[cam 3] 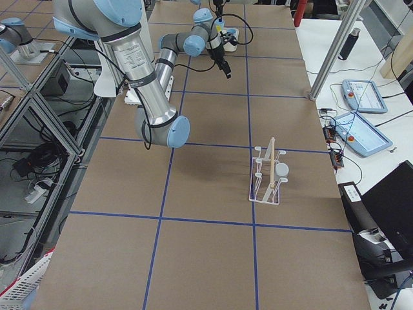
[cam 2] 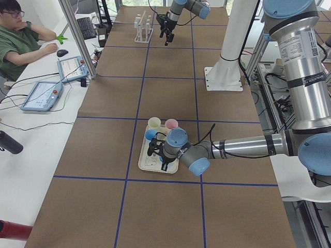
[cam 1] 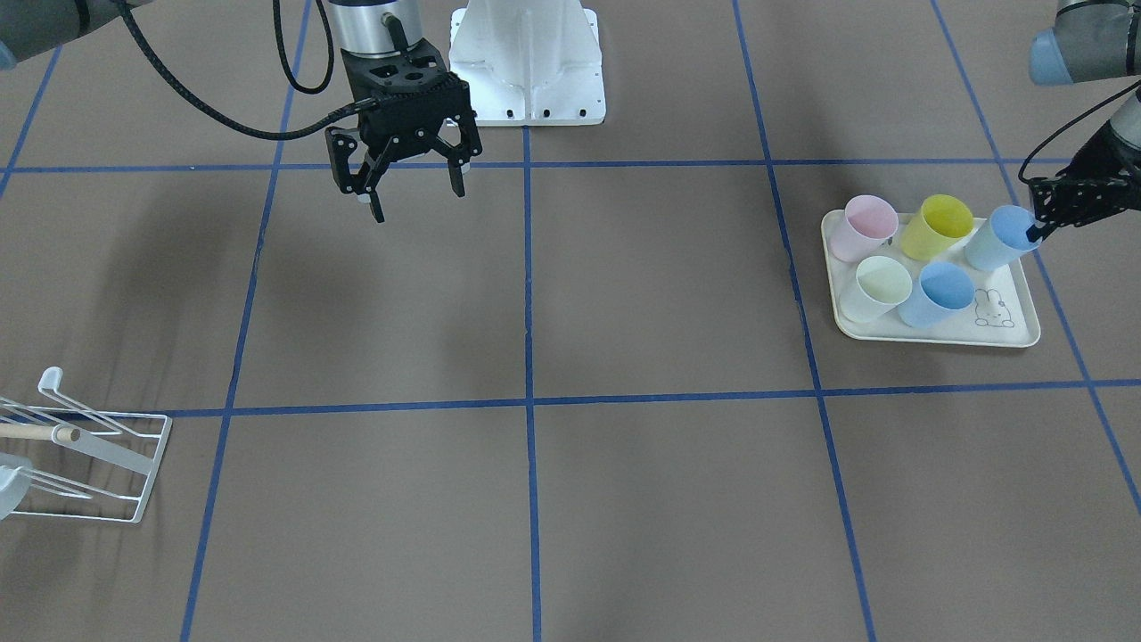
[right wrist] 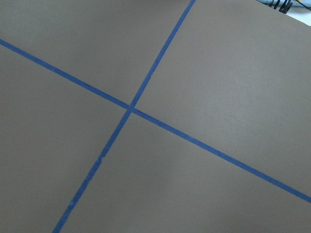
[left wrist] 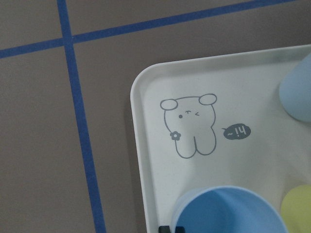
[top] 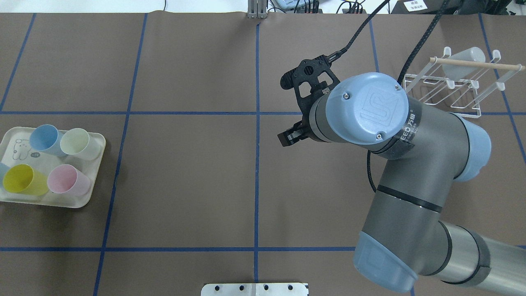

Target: Transfer IKEA cup to right arm and place on rack

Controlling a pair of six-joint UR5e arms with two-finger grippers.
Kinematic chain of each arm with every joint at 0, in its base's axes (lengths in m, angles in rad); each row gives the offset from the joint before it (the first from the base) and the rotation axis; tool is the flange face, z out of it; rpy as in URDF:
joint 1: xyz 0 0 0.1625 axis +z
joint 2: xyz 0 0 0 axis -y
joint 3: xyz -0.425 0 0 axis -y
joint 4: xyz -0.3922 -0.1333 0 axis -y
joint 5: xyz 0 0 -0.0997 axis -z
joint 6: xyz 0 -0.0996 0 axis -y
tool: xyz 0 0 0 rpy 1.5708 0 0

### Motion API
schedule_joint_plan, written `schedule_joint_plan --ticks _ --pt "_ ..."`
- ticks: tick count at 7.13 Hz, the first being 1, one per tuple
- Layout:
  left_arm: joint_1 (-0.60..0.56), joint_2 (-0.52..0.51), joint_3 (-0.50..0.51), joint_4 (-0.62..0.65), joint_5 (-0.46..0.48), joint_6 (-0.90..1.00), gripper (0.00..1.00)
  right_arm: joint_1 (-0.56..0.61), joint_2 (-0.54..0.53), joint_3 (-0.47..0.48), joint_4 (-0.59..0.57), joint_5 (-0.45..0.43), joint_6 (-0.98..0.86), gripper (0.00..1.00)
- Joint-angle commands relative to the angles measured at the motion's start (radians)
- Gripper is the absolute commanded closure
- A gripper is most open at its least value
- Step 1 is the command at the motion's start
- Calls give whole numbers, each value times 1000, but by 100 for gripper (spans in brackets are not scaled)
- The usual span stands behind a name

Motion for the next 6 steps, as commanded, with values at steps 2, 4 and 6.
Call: schedule_joint_plan --ticks 2,4,6 --pt "-110 -11 -46 2 -2 0 100 -10 17 0 7 -30 -8 1" --pt "-214 -99 -57 20 -132 -49 100 -31 10 -27 205 -136 -29 1" --pt "-229 -202 -98 26 -215 -328 100 -39 13 -63 328 -170 -57 1"
